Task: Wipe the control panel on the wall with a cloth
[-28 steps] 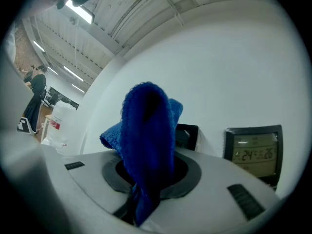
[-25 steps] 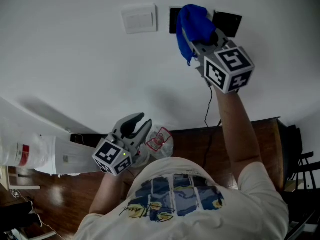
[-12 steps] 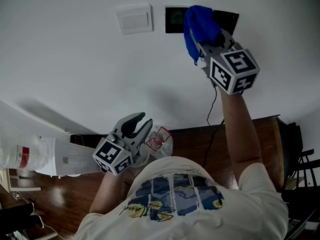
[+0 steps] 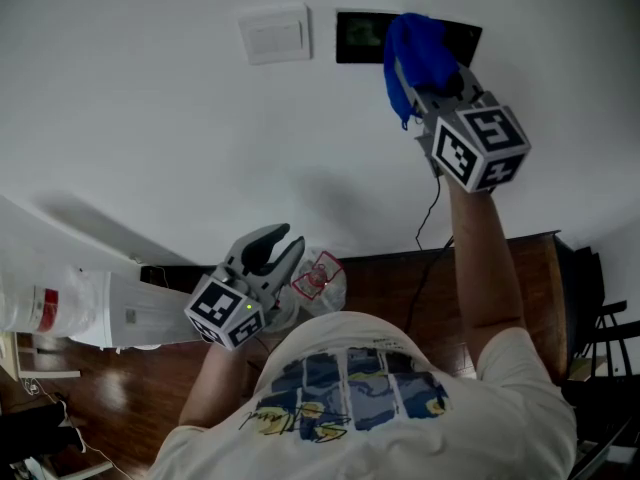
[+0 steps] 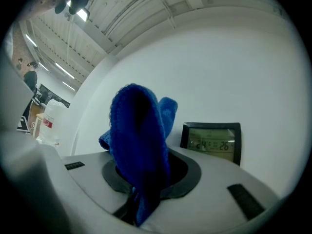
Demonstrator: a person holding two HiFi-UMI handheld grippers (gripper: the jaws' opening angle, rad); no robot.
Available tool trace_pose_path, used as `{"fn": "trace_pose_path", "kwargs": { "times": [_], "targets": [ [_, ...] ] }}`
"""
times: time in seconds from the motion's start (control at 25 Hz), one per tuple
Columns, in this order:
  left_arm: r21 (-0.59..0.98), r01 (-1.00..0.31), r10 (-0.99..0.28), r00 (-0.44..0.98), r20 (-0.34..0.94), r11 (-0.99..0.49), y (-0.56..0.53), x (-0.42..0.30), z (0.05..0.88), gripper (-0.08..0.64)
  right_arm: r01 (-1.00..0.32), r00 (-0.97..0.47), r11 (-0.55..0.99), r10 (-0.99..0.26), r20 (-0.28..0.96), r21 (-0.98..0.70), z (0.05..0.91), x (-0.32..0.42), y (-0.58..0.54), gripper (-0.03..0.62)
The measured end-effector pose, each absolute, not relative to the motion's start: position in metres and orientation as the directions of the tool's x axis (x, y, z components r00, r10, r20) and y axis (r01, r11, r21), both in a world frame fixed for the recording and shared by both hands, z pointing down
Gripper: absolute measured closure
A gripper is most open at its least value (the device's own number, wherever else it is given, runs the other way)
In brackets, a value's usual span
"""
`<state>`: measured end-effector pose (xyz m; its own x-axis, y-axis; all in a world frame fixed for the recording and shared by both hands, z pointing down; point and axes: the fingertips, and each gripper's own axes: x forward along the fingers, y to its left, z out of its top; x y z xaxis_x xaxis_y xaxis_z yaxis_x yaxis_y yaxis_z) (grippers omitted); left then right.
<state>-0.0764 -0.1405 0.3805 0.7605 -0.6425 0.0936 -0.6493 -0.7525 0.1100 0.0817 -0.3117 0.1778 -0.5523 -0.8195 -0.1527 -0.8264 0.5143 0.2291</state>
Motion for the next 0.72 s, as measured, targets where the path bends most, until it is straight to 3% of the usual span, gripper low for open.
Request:
{"fn": "trace_pose_path", "kwargs": {
  "times": [0.36, 0.72],
  "targets": [
    [0.117, -0.664, -0.658, 0.748, 0.09, -0.739, -0.136, -0.088, 0.384, 0.463, -0.847, -0.521, 0.479, -0.834, -0.18, 0.231, 0.178, 0.101, -0.279, 0.505],
    [0.118, -0.65, -0.643, 0.76, 0.094, -0.751, -0.131, -0.088, 0.384, 0.463, -0.754, -0.646, 0.589, -0.746, -0.162, 0.293, 0.175, 0.007, -0.282, 0.505]
  ]
}}
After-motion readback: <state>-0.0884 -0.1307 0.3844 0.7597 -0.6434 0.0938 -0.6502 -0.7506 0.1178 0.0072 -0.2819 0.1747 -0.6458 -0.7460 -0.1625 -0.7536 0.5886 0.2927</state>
